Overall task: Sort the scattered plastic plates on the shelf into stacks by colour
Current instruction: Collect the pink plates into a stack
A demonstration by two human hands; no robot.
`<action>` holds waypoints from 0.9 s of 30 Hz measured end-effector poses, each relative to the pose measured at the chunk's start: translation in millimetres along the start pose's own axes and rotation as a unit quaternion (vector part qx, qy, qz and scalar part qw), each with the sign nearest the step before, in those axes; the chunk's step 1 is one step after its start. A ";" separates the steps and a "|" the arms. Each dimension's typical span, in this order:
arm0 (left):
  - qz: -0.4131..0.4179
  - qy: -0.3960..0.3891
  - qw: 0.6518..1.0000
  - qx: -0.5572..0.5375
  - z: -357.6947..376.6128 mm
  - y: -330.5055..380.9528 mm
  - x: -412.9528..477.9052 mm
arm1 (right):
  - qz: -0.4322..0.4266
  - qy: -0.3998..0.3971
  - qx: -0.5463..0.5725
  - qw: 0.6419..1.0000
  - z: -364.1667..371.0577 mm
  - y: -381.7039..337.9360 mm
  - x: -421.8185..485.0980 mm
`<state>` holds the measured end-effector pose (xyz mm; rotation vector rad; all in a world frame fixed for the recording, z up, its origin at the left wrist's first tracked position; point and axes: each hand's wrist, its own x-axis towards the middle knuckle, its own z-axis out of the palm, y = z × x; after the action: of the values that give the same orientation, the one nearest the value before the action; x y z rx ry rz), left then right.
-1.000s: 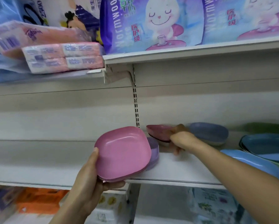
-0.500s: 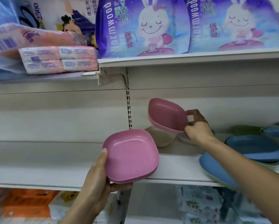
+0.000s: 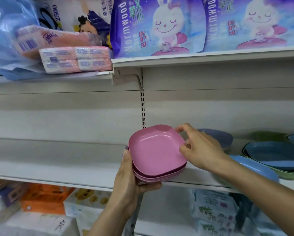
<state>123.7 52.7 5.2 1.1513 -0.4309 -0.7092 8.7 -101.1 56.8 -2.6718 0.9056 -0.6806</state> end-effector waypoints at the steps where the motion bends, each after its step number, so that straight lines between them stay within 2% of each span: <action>1: 0.000 -0.002 1.000 -0.006 0.6 -0.7 -0.3 | -0.002 0.000 -0.004 1.000 0.3 0.8 -1.0; 7: 0.005 -0.009 1.000 -0.017 0.1 -7.6 0.3 | -0.023 -0.002 -0.074 0.997 3.6 6.7 -11.3; 8: 0.006 -0.002 1.000 -0.021 1.0 -8.4 0.0 | -0.013 -0.013 -0.051 0.999 2.0 8.0 -12.1; 9: 0.004 0.001 1.000 -0.019 2.3 -9.2 -0.7 | 0.009 -0.040 0.019 0.999 0.5 9.1 -12.3; 11: 0.008 -0.021 1.000 0.005 6.3 -10.9 -2.0 | 0.046 -0.108 0.211 0.970 -1.7 13.2 -12.5; 13: 0.049 -0.045 0.995 0.080 8.4 -13.7 -2.6 | 0.070 -0.143 0.281 0.946 -5.5 21.6 -14.4; 15: 0.164 -0.026 0.958 0.235 -0.3 -18.3 7.0 | 0.111 -0.149 0.281 0.942 -10.5 33.0 -17.4; 17: 0.286 0.031 0.865 0.410 -19.6 -22.1 24.9 | 0.154 -0.146 0.271 0.939 -16.0 46.2 -18.5; 19: 0.327 0.060 0.776 0.536 -40.5 -28.3 46.9 | 0.176 -0.148 0.247 0.941 -21.8 55.0 -18.9; 21: 0.345 0.041 0.717 0.604 -55.5 -36.4 67.0 | 0.182 -0.162 0.229 0.943 -23.3 58.7 -18.4; 22: 0.346 0.022 0.708 0.616 -59.9 -39.5 75.6 | 0.183 -0.173 0.221 0.942 -22.6 58.2 -17.9; 25: 0.313 -0.031 0.728 0.610 -59.7 -38.0 93.5 | 0.185 -0.210 0.201 0.939 -15.0 51.1 -15.5; 27: 0.317 -0.045 0.724 0.612 -55.8 -35.9 103.2 | 0.190 -0.224 0.186 0.938 -7.6 46.8 -13.3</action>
<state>222.7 9.5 -53.0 2.0224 -1.4285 0.2683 -28.3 -129.8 41.7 -2.0992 0.9994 -0.1229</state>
